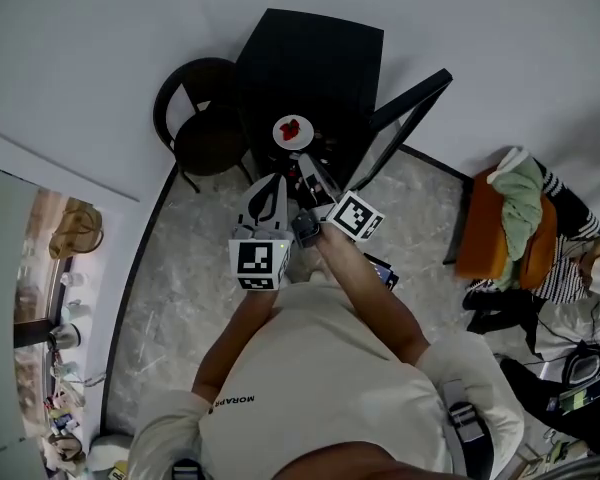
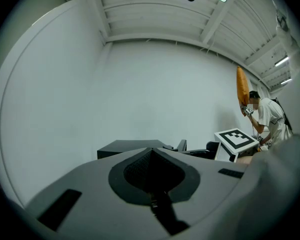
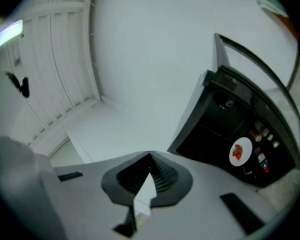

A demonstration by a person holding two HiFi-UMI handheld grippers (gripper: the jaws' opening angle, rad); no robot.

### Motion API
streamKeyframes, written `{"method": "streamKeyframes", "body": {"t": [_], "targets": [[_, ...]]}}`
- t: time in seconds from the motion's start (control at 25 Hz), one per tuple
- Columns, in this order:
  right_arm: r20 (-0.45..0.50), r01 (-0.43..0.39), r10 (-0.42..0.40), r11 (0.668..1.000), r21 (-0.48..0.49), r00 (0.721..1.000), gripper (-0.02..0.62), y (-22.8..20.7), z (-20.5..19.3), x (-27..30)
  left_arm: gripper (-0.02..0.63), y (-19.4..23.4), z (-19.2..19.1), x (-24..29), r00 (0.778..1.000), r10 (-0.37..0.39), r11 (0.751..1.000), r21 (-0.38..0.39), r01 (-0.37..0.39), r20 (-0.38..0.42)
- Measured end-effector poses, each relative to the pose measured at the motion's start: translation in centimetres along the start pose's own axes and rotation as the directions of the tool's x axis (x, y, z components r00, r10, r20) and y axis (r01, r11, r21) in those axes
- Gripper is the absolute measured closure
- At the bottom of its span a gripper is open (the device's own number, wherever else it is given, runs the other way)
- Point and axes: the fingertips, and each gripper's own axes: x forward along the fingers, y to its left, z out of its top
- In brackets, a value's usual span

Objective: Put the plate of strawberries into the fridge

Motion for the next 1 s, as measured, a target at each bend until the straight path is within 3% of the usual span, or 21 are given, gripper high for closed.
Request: {"method": "streamKeyframes", "body": {"t": [0.12, 0.28, 0.44, 0.68, 0.84, 1.0], "targets": [[-0.034, -0.017, 0.012, 0.99, -0.143, 0.999, 0.583, 1.2, 0.0, -0.2, 0.604, -0.1, 0.0, 0.0, 1.0, 0.002, 1.0, -0.001, -0.002, 0.006], [-0.051, -0.041, 0.029, 0.968, -0.247, 0.998, 0.583, 2.5, 0.6, 0.1, 0.606, 0.1, 0.3, 0.5, 1.0, 0.004, 1.0, -0.001, -0.004, 0.015], [-0.084, -0.072, 0.043, 0.924, -0.376, 0.996, 0.583, 4.2, 0.4, -0.2, 0.606, 0.1, 0.9, 0.4, 1.0, 0.007, 1.0, 0.0, -0.007, 0.03], [-0.121, -0.089, 0.019, 0.795, -0.601, 0.992, 0.583, 5.8, 0.1, -0.2, 0.604, 0.5, 1.1, 0.3, 0.999, 0.016, 1.0, -0.002, -0.016, 0.037], [-0.124, -0.083, -0.004, 0.718, -0.691, 0.992, 0.583, 6.2, 0.1, -0.5, 0.606, 0.4, 1.1, 0.3, 0.999, 0.016, 1.0, -0.001, -0.016, 0.039], [-0.135, -0.094, -0.024, 0.602, -0.793, 0.991, 0.583, 7.4, -0.6, -1.0, 0.606, 0.3, 1.1, -0.1, 0.999, 0.015, 1.0, 0.001, -0.015, 0.035]]}}
